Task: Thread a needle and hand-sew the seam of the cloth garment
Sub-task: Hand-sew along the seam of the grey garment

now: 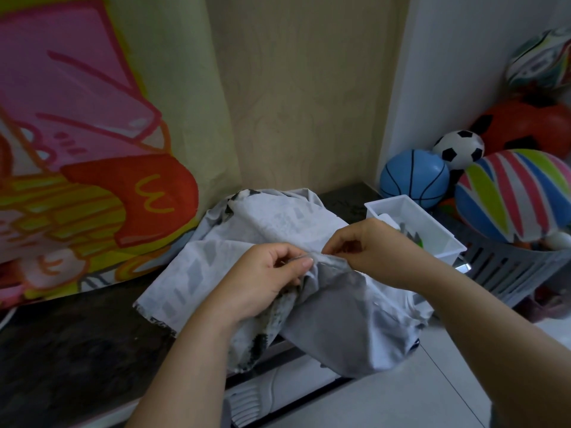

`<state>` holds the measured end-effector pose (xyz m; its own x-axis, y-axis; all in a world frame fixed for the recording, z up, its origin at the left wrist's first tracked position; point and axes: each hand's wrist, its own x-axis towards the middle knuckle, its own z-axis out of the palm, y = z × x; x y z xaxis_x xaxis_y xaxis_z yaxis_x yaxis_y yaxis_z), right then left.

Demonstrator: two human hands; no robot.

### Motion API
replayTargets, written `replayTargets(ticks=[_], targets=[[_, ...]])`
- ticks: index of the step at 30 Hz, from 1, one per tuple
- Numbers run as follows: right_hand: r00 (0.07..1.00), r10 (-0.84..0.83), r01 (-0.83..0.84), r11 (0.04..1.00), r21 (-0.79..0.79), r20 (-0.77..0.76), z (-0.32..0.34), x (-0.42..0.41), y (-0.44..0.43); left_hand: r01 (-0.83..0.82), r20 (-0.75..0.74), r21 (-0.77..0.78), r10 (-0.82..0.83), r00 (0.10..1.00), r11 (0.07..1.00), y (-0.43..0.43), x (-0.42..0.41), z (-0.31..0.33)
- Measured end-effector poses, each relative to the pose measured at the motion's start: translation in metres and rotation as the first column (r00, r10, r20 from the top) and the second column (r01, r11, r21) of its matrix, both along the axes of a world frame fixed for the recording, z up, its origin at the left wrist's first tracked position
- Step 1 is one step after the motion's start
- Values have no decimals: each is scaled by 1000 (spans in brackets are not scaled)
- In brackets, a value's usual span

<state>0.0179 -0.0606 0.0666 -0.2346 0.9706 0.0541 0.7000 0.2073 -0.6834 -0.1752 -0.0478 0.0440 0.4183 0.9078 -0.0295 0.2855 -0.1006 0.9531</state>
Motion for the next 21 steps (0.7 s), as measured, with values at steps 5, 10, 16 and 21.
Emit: replayTargets(ticks=[5,10,16,21], targets=[[994,16,-18,1000,-16,-111,0,-5,-1,-32,26,-34,33,999,999,2,3,-2],[1000,5,-5,1000,-5,-14,-3,-4,1,-38,35,-54,39,999,998,2,2,-3],[998,-36,35,999,18,49,-4,7,4,-36,37,-69,39,999,997,2,3,-2],[996,-48,47,999,17,74,-8,10,6,-40,16,-64,41,999,997,3,2,-3]])
